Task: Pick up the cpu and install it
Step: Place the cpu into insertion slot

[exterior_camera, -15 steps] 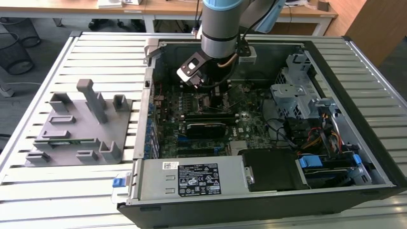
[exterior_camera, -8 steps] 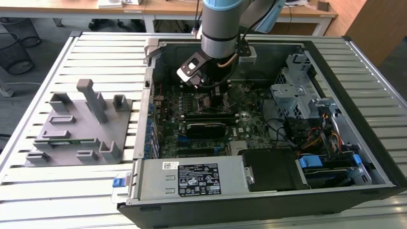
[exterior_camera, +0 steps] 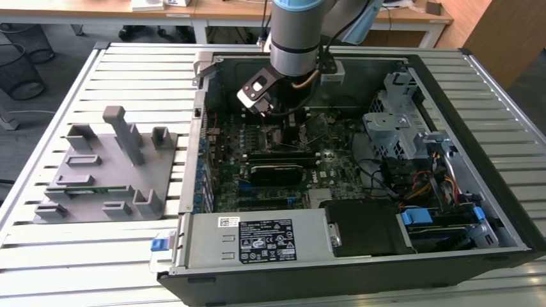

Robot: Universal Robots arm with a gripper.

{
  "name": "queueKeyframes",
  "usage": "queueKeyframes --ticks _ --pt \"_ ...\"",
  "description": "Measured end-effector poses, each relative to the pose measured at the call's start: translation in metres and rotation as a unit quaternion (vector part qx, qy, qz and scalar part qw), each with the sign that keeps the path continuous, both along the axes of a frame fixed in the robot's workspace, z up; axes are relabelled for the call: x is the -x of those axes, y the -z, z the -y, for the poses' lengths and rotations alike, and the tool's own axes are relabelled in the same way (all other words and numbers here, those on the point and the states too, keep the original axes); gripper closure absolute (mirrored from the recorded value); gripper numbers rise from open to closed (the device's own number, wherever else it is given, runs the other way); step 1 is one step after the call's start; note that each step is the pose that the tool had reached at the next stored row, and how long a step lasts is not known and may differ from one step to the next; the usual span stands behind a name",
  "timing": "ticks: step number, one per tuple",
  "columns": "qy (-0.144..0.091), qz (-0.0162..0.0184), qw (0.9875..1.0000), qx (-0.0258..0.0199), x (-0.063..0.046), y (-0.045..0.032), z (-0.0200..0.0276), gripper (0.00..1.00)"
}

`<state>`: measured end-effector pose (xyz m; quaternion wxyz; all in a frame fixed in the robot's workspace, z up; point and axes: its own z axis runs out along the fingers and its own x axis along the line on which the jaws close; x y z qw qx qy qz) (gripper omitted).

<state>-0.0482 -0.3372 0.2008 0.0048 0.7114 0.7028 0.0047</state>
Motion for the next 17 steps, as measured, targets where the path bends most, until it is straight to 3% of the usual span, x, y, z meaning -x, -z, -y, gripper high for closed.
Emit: queueKeyframes --ticks 3,5,6,11,15,17 --pt "0.0 0.0 1.0 0.0 0.0 -0.003 0.0 0.42" --pt "0.0 0.0 1.0 0.0 0.0 -0.0051 0.0 0.55" --pt "0.0 0.0 1.0 0.0 0.0 -0.0059 0.0 0.55" --pt "0.0 0.0 1.0 0.0 0.0 -0.0092 0.0 0.78" --pt "0.0 0.0 1.0 0.0 0.0 -0.0123 0.0 0.89" --pt "0.0 0.0 1.0 0.0 0.0 -0.0136 0.0 0.89"
